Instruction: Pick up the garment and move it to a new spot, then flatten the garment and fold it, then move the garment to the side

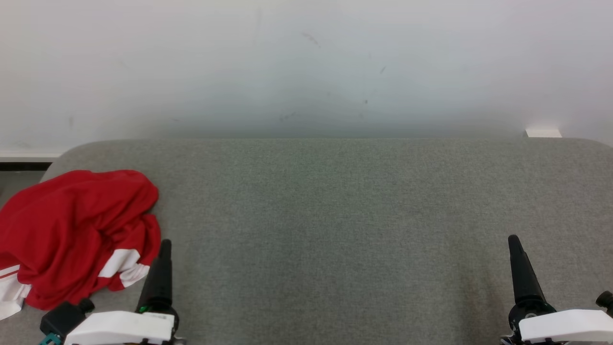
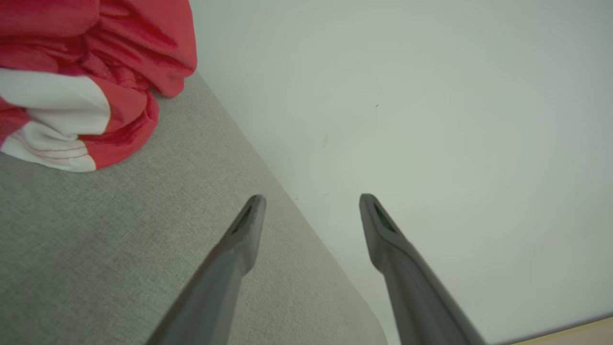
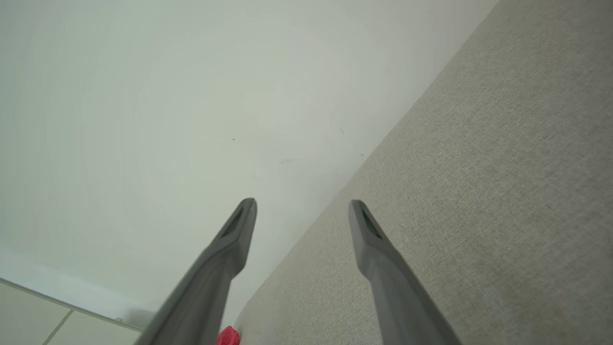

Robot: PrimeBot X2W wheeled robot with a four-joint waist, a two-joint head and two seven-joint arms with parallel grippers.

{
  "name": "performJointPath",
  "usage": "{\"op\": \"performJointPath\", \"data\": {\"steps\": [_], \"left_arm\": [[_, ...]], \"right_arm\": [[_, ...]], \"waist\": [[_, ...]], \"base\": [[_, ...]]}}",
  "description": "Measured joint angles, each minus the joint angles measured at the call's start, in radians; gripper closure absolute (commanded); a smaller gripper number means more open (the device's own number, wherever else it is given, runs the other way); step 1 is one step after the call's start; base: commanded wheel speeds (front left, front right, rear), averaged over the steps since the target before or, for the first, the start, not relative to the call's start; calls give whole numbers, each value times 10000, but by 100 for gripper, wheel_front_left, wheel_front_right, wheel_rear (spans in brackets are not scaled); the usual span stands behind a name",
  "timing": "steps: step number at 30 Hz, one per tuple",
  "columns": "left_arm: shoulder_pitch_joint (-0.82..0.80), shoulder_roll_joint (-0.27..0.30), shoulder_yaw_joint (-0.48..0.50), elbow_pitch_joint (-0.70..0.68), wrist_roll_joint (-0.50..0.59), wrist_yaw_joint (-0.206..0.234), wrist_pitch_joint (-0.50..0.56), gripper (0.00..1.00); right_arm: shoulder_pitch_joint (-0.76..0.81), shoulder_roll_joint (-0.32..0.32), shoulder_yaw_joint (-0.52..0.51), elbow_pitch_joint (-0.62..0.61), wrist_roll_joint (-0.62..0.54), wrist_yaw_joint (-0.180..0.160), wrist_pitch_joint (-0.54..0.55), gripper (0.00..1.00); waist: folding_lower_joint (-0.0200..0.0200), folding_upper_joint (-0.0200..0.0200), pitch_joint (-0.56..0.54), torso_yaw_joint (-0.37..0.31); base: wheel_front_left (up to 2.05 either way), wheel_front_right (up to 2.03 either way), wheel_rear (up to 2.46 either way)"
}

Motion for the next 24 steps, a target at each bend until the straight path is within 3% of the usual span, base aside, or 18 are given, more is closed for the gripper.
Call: {"op": "performJointPath", "data": {"steps": [15,24], "left_arm": [[4,12,-389,-50,3070,477,-500,0],[22,21,-593,13,4343,610,-761,0]], "right_arm": [[4,-4,307,-169,-3269,0,-497,0],[13,-2,610,-119,-4934,0,-742,0]], "waist": [[0,0,23,-24],[0,0,-17,-19]], "base": [[0,0,0],[0,0,0]]}}
